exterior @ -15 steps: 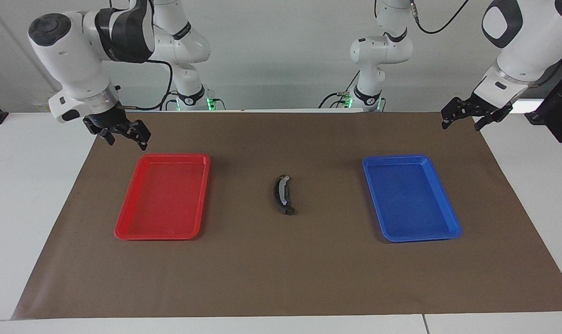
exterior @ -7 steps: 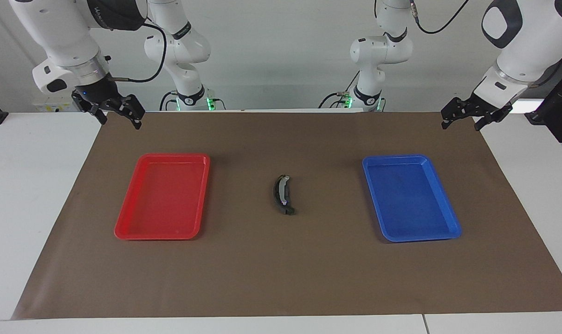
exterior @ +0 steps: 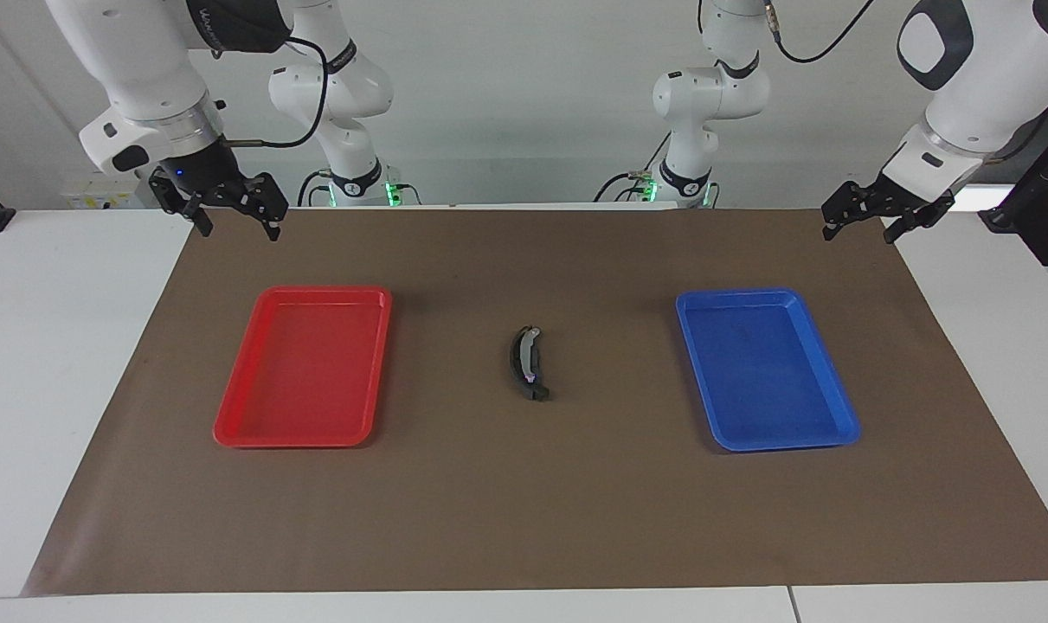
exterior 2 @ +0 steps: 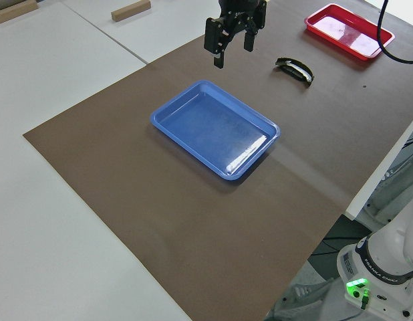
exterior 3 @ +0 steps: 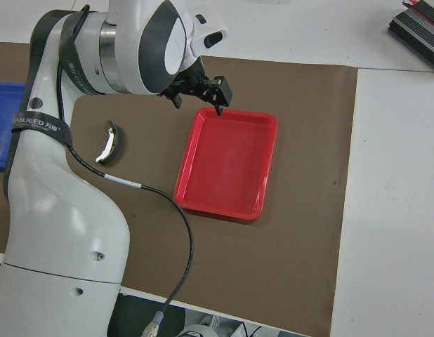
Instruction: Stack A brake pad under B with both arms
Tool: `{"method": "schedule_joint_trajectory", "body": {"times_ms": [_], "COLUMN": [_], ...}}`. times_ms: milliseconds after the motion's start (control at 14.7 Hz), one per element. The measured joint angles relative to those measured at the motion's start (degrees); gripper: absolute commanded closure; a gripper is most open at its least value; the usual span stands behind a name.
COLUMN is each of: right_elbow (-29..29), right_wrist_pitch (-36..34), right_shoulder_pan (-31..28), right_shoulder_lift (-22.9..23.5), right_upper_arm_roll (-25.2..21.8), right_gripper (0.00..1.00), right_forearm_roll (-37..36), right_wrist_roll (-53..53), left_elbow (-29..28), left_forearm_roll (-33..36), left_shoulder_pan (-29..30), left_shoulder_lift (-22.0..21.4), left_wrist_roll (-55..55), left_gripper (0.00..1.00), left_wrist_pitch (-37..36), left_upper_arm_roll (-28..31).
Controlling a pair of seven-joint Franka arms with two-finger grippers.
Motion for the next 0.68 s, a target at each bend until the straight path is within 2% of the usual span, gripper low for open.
{"method": "schedule_joint_trajectory", "body": {"times_ms": [272,681], "right_elbow": [2.6,2.8], "right_wrist_pitch": [-1.7,-1.7], "right_shoulder_pan": [-0.5,-0.4], "right_shoulder_lift": [1.3,1.8], "right_upper_arm_roll": [-0.4,-0.3], "right_gripper": [0.00,0.00], "right_forearm_roll": [1.0,0.7], "right_wrist_roll": [-1.1,-1.4], "left_elbow": [-0.2,-0.3], "left_forearm_roll": [0.0,0.0], "left_shoulder_pan": [0.0,0.0], "left_shoulder_lift": [-0.1,-0.1], "left_wrist_roll": [0.0,0.0], "left_gripper": [0.01,0.01], "left_wrist_pitch": [0.0,0.0], "left_upper_arm_roll": [0.0,0.0]}}
